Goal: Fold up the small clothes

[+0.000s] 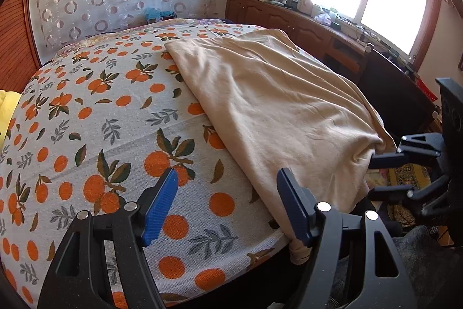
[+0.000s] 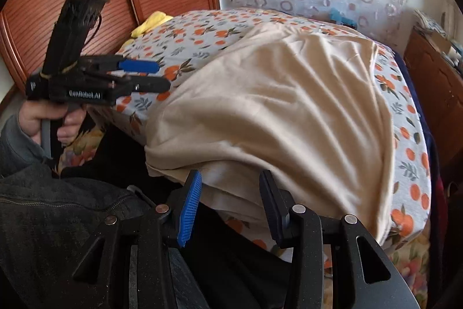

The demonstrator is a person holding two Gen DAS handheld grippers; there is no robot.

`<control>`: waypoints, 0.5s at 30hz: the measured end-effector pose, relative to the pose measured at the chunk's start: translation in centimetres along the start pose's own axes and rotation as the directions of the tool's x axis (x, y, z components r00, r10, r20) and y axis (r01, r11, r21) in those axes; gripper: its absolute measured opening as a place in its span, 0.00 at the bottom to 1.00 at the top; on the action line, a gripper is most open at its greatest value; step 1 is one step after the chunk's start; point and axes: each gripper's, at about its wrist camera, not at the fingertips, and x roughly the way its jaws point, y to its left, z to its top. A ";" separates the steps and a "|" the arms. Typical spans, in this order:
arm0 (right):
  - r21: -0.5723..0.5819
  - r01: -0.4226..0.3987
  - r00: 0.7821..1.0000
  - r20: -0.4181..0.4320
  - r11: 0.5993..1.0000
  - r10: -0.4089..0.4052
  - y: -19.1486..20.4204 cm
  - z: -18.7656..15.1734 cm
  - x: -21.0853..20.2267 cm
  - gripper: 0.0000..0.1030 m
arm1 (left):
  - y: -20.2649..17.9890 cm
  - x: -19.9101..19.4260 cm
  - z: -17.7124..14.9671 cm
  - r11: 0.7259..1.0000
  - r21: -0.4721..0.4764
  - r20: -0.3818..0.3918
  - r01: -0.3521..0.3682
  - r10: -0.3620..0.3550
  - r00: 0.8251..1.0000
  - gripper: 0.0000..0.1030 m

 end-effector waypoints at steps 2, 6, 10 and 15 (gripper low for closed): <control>-0.022 0.011 1.000 -0.013 1.000 -0.012 0.4 -0.1 0.8 0.42 | 0.1 0.1 0.0 1.000 -0.005 -0.001 0.000 0.000 1.000 0.69; -0.087 0.087 0.995 -0.032 0.992 -0.090 1.8 0.0 1.9 0.36 | 0.2 0.0 0.0 1.000 -0.007 0.000 0.003 -0.003 1.000 0.69; -0.087 0.111 0.993 -0.035 0.990 -0.114 1.5 0.4 2.5 0.04 | 0.2 0.0 0.0 1.000 -0.006 0.002 0.002 -0.002 1.000 0.69; -0.072 -0.011 0.998 -0.061 0.997 0.006 1.9 -0.3 1.2 0.02 | 0.4 -0.1 0.2 1.000 -0.011 0.001 -0.002 0.002 1.000 0.69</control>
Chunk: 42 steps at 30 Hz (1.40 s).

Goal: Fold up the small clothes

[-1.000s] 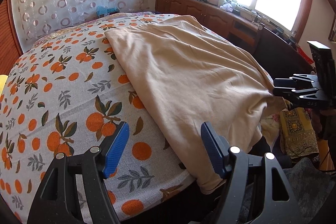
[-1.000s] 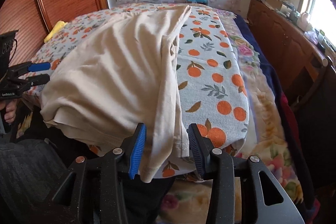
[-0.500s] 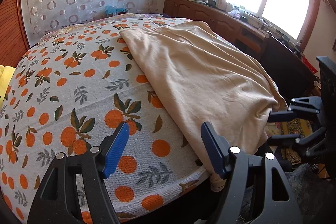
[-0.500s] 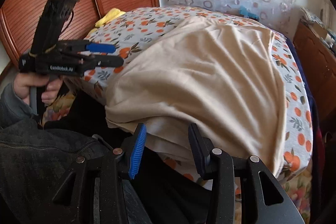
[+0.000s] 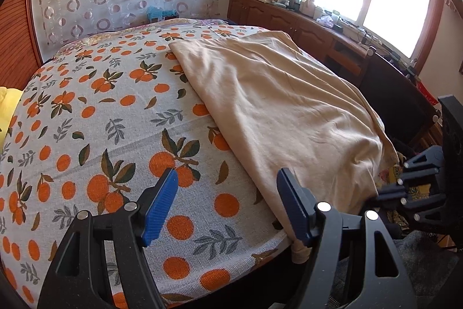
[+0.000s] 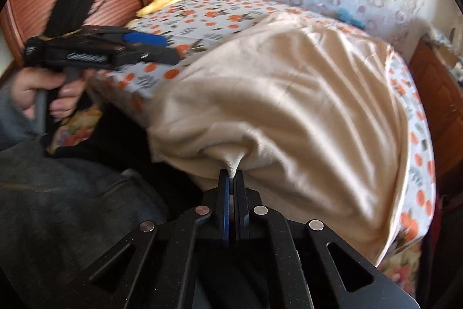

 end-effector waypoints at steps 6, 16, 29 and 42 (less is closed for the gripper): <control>0.005 -0.064 0.997 -0.051 0.998 0.064 -0.3 -1.5 -1.4 0.02 | -0.5 -0.1 0.0 1.000 0.008 -0.002 0.010 -0.010 1.000 0.69; 0.078 0.099 0.993 0.056 0.992 -0.104 -3.2 -1.2 -5.4 0.51 | -2.9 -0.1 -0.3 0.998 0.058 -0.019 0.021 -0.020 1.000 0.69; 0.270 0.269 0.961 -0.014 0.925 -0.276 -10.8 -4.7 -3.3 0.52 | -4.7 0.3 -2.1 0.993 0.101 -0.095 0.057 -0.047 0.994 0.69; 0.217 0.252 0.965 0.017 0.943 -0.262 -10.2 -4.9 -3.5 0.34 | -5.6 0.5 -3.3 0.987 0.137 -0.133 0.084 -0.066 0.989 0.33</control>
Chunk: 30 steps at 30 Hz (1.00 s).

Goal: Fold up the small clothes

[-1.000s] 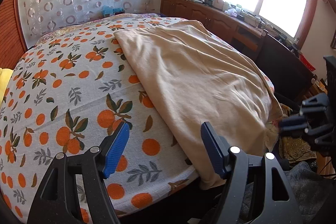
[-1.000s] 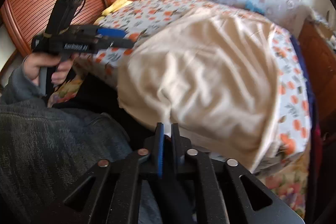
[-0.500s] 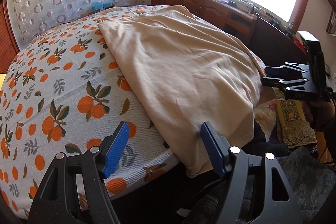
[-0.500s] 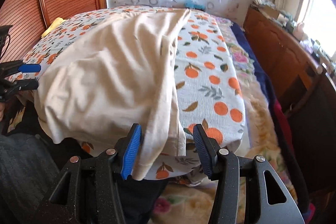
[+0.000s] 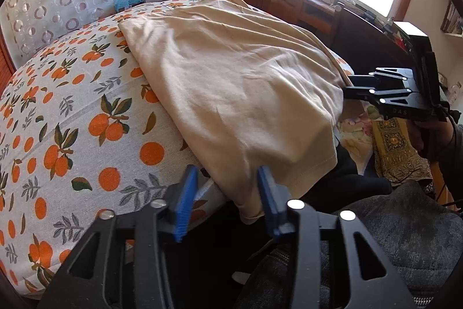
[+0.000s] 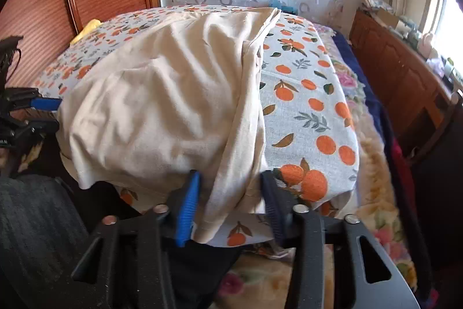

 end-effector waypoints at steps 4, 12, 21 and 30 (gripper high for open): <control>-0.015 -0.024 1.000 -0.010 1.000 0.024 0.0 0.0 -0.6 0.10 | -0.1 0.0 0.1 1.000 0.017 -0.003 -0.006 0.006 1.000 0.16; 0.018 -0.108 0.992 0.068 0.994 0.107 -0.8 0.9 -2.9 0.07 | 0.4 -2.6 1.5 0.999 0.016 0.067 0.028 -0.029 0.997 0.06; 0.006 -0.143 0.956 0.258 0.990 0.137 -3.6 7.2 -7.7 0.06 | 3.8 -6.1 8.9 0.997 -0.020 0.230 0.076 -0.070 0.971 0.05; 0.071 -0.089 0.969 0.237 0.993 0.070 -7.9 20.3 0.1 0.06 | 14.0 0.6 19.9 0.983 -0.172 0.225 -0.070 0.108 0.968 0.07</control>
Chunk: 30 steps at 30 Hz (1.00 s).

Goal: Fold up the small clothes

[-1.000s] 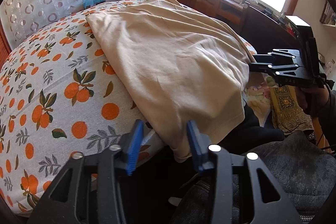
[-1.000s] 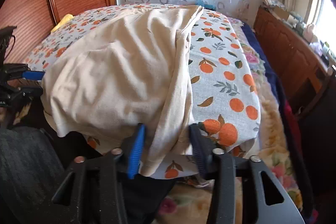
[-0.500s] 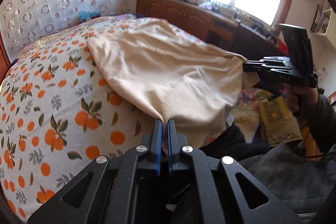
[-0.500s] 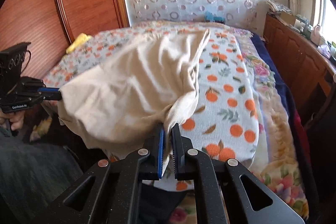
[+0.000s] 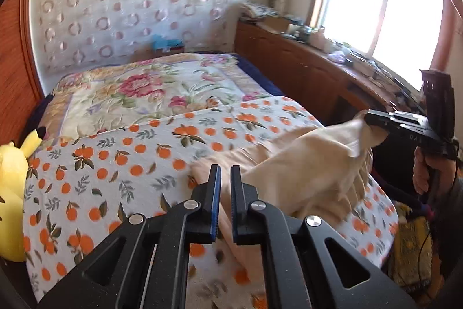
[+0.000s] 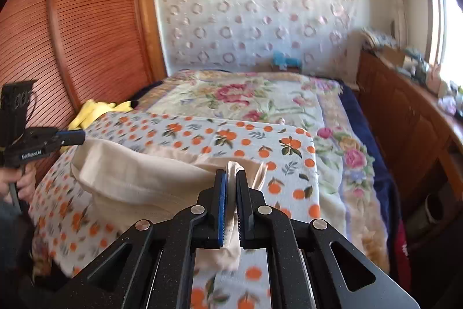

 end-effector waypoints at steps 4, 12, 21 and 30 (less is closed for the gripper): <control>0.026 0.080 0.995 -0.060 0.996 -0.078 -0.8 1.4 5.4 0.22 | 1.6 1.6 -0.1 1.000 -0.010 0.002 -0.009 0.009 1.000 0.42; -0.016 0.008 0.998 -0.066 1.000 -0.009 -0.2 0.5 5.6 0.48 | 1.3 3.6 -2.5 0.998 0.036 -0.097 0.049 -0.046 0.994 0.69; -0.076 -0.052 0.987 -0.155 0.996 0.040 -1.7 -0.1 5.5 0.51 | -0.8 6.7 -4.7 0.987 0.090 -0.219 0.136 -0.114 0.969 0.67; -0.052 -0.085 0.975 -0.210 0.995 0.073 -2.7 1.8 8.8 0.51 | -0.7 9.3 -1.4 0.972 -0.031 -0.213 0.234 -0.235 0.948 0.32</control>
